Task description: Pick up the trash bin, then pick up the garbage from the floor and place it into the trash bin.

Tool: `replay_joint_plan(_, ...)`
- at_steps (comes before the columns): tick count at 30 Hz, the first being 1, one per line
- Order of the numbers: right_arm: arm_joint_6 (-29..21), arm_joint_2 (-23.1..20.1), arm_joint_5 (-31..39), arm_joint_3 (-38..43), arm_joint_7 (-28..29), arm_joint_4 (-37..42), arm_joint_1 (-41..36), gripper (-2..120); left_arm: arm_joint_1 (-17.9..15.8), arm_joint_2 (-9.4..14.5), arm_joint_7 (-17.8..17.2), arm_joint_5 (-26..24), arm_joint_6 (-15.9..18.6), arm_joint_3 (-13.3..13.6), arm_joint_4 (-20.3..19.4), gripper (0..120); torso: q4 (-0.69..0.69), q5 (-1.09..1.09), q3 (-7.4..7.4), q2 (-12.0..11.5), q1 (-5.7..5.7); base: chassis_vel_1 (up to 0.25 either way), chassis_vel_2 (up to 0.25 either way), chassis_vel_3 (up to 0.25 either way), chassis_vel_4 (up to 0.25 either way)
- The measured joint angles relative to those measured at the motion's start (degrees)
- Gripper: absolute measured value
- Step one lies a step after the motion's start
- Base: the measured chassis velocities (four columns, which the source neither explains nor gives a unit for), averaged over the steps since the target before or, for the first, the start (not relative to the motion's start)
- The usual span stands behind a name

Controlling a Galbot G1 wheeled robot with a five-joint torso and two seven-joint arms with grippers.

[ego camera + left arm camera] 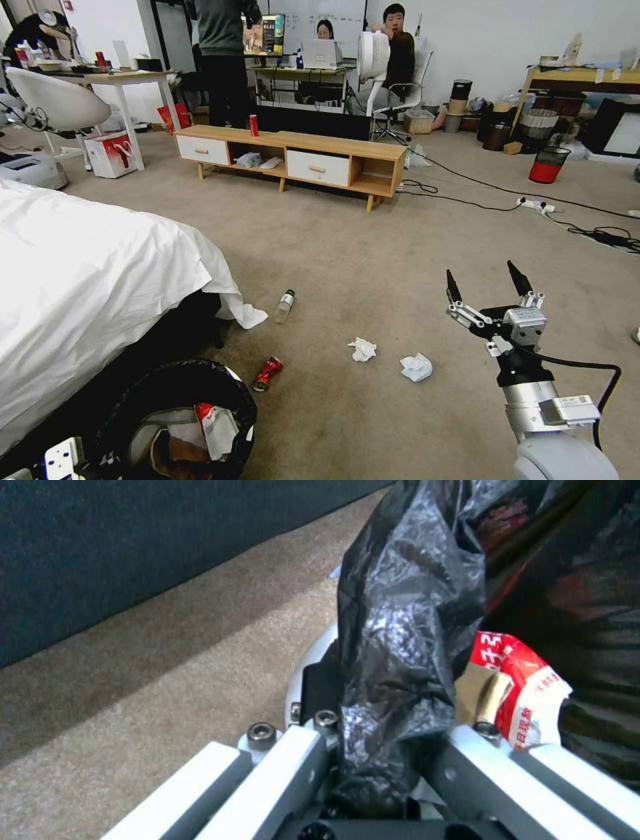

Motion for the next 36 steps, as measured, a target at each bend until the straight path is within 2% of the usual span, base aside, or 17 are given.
replay_joint_plan(17, 0.02, -0.41, 0.55, -0.31, 0.0, -0.86, 0.82, 100, -0.15, 0.3, -0.07, -0.3, -0.07, -0.34, 0.2, 0, 0.0, 0.0, 0.0, 0.0, 0.0, 0.0, 0.0, 0.0, 0.0)
replay_joint_plan(36, 0.07, -1.61, 1.79, -0.5, 0.35, -1.19, 1.15, 100, 0.11, -0.53, -0.09, -0.13, -0.23, -0.54, -0.07, 0, 0.0, 0.0, 0.0, 0.0, 0.0, 0.0, 0.0, 0.0, 0.0)
